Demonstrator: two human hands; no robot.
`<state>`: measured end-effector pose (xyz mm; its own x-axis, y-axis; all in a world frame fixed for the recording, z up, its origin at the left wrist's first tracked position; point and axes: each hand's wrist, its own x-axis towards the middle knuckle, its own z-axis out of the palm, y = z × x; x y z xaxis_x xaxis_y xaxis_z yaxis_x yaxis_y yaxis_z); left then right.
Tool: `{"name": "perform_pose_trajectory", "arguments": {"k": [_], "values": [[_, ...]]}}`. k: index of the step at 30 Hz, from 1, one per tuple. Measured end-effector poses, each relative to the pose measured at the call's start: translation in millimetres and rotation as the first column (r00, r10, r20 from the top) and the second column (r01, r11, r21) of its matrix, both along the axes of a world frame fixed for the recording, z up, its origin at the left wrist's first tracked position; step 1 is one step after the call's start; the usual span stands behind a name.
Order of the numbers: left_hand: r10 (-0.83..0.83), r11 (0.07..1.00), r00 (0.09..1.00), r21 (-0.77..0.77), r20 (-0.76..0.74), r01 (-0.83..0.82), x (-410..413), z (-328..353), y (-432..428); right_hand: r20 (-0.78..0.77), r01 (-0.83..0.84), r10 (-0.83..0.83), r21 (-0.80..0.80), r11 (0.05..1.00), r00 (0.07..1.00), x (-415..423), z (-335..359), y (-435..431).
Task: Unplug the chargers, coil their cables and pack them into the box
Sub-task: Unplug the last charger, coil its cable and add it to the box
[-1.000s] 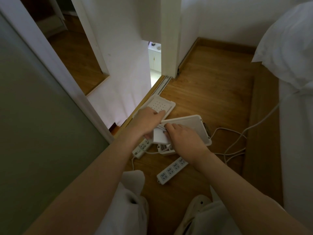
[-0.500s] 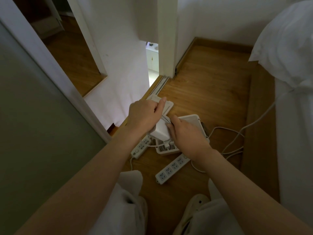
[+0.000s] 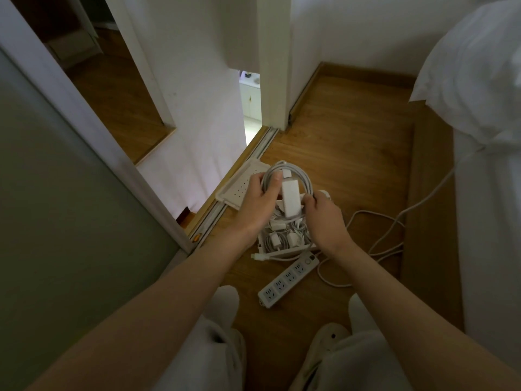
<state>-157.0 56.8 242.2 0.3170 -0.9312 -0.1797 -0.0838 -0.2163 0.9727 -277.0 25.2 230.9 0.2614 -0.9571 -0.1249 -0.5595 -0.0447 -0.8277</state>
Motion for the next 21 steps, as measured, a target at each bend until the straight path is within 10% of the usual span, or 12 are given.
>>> {"name": "perform_pose_trajectory", "arguments": {"k": [11, 21], "values": [[0.087, 0.994, 0.983, 0.073, -0.165, -0.076, -1, -16, -7, 0.104, 0.000, -0.003, 0.027, 1.000, 0.995, 3, -7, 7], [0.020, 1.000, 0.995, -0.024, 0.099, -0.018, 22, -4, -16, 0.062, -0.333, 0.336, -0.047, 0.942, 0.940, -13, 4, 0]]}}
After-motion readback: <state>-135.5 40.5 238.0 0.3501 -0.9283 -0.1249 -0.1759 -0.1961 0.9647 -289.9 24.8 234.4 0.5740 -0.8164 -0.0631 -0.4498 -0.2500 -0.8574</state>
